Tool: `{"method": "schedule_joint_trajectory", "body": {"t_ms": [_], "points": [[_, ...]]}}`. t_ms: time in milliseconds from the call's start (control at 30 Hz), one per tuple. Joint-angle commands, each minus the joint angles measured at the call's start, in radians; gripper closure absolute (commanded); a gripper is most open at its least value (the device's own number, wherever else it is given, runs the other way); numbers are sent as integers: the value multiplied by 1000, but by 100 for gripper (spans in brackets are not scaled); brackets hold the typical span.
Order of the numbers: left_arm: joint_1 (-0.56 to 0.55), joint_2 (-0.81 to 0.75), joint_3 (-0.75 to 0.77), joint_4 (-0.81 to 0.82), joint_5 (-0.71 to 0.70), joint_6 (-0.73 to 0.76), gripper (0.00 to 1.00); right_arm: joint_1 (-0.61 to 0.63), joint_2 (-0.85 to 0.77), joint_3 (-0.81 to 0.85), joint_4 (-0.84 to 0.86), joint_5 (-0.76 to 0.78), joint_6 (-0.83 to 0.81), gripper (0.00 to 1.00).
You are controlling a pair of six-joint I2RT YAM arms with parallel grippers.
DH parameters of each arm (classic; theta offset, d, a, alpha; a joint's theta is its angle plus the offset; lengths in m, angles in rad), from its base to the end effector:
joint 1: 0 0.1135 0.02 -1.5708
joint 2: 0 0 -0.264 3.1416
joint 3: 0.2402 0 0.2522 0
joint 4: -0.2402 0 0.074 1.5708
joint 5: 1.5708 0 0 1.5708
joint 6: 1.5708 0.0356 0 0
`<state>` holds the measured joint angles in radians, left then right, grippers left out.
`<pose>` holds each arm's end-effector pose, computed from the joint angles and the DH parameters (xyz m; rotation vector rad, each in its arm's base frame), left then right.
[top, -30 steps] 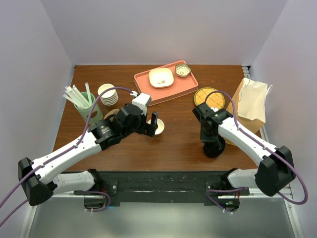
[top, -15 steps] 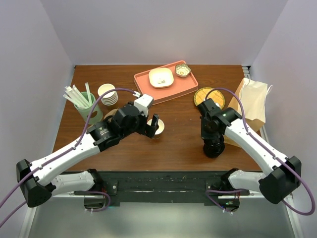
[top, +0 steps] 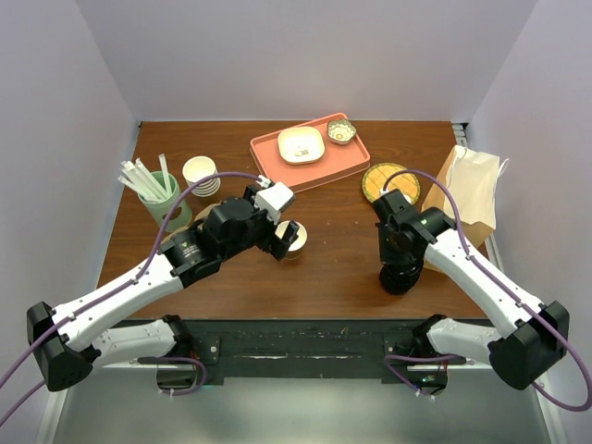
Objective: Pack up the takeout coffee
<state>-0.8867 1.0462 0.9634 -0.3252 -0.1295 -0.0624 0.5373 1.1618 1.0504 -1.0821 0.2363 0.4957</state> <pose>0.1535 -0.1809 0.3382 0.7253 1.8724 -0.4867 0.1805 0.0978 0.2871 0.0050 2.6997 -0.0241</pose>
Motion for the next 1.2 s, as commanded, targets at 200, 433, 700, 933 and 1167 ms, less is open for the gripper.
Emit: {"method": "schedule_joint_trajectory", "body": {"t_ms": [200,433,700,933,1167], "points": [[-1,-12,15,-17,18,33,5,1,9,-86,91,55,79,83],[-1,-9,26,-23,7,47,5,0,48,-73,79,104,92,78],[-1,-5,28,-21,13,49,5,0,67,-23,59,120,86,87],[-1,-3,28,-23,21,53,5,0,53,-16,-2,152,121,80],[-1,8,29,-23,33,55,5,1,52,-38,-12,150,153,87]]}}
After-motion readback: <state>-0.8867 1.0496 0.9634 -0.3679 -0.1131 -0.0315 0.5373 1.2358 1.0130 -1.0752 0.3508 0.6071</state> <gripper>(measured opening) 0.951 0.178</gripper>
